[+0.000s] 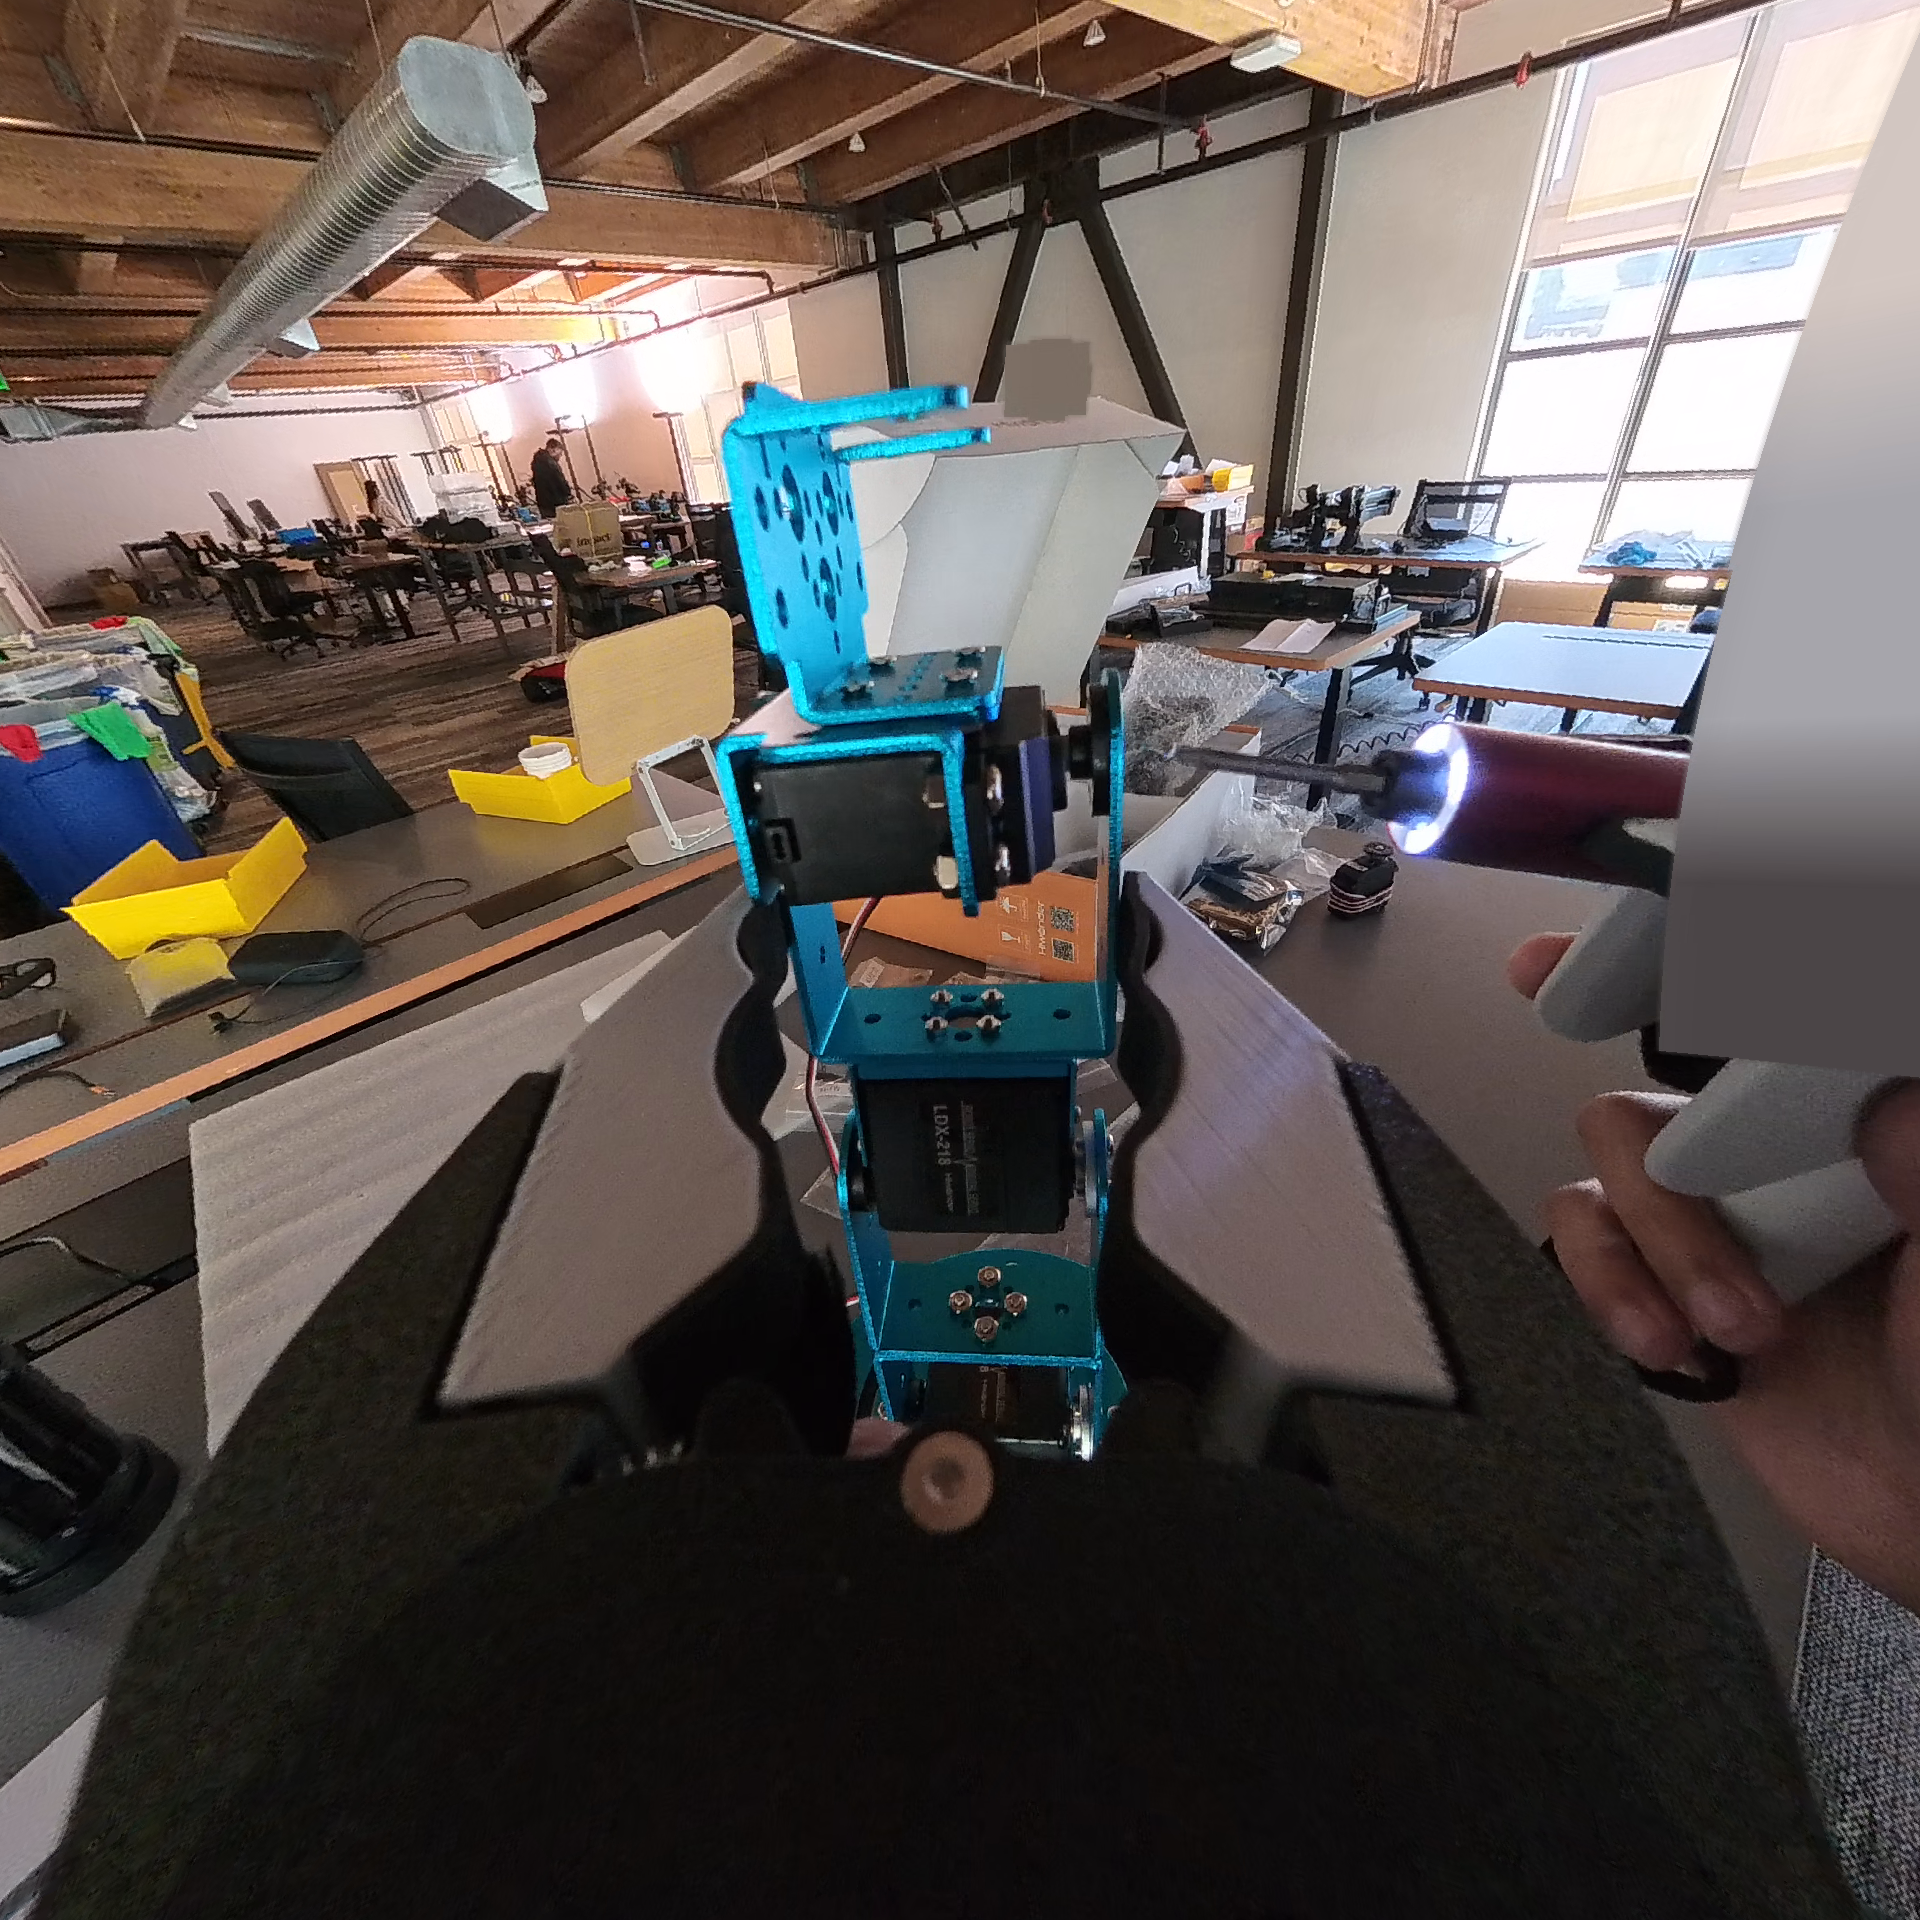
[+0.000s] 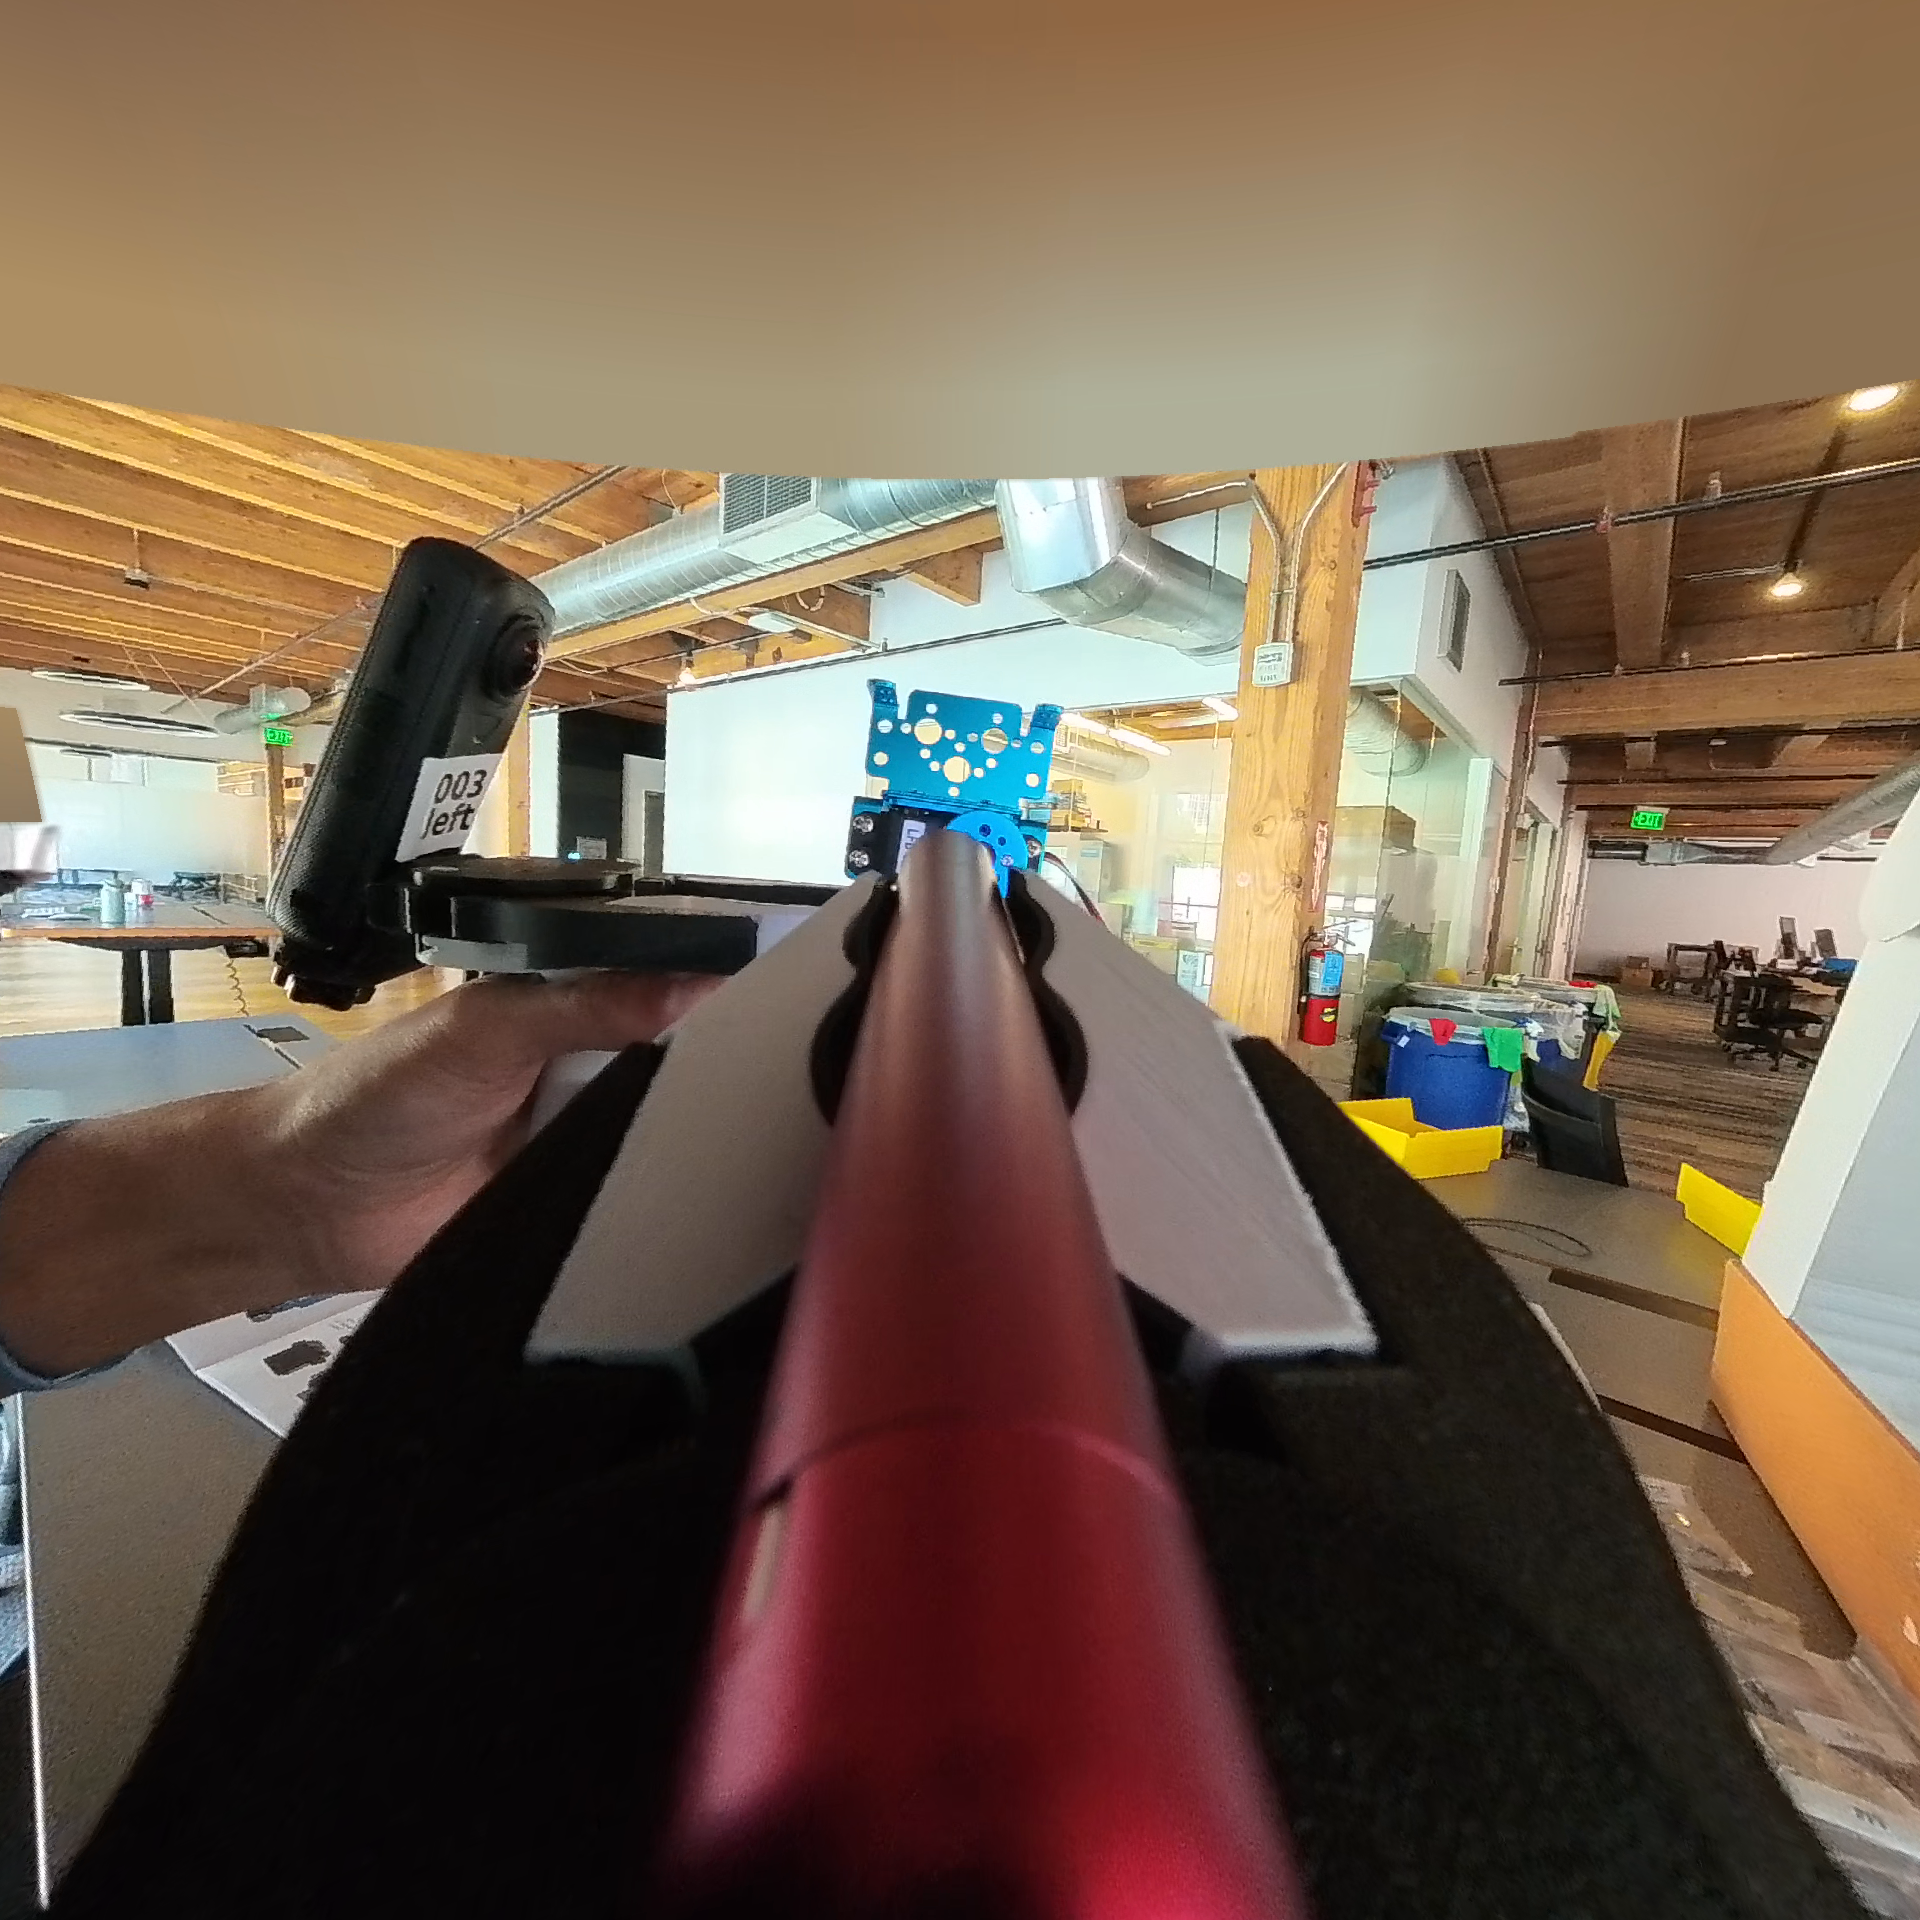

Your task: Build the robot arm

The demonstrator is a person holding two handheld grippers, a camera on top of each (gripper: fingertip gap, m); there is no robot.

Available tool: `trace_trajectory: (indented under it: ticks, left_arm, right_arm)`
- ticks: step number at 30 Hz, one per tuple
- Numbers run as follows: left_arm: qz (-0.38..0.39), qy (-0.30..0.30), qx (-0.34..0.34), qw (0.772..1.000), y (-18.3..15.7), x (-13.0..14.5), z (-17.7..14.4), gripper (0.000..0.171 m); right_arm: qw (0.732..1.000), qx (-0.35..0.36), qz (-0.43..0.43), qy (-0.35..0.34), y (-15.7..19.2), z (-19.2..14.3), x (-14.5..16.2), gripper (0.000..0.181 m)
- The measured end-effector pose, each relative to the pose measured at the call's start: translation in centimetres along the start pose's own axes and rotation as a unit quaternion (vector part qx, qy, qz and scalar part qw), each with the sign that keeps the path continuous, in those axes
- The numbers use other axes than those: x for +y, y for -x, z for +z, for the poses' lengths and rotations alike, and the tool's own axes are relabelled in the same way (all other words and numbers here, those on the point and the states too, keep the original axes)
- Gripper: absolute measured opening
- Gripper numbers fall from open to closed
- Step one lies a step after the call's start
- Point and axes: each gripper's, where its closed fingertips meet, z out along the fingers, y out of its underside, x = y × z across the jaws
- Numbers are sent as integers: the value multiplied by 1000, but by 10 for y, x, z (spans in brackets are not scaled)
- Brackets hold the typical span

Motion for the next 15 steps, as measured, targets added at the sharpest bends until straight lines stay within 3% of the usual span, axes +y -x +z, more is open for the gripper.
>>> trace_trajectory:
  ticks: [15]
  left_arm:
    - [-1, -3, -1, 1000, 0, 0, 0, 64]
  right_arm:
    - [1000, -3, 5, 7, -2, 0, 5, 22]
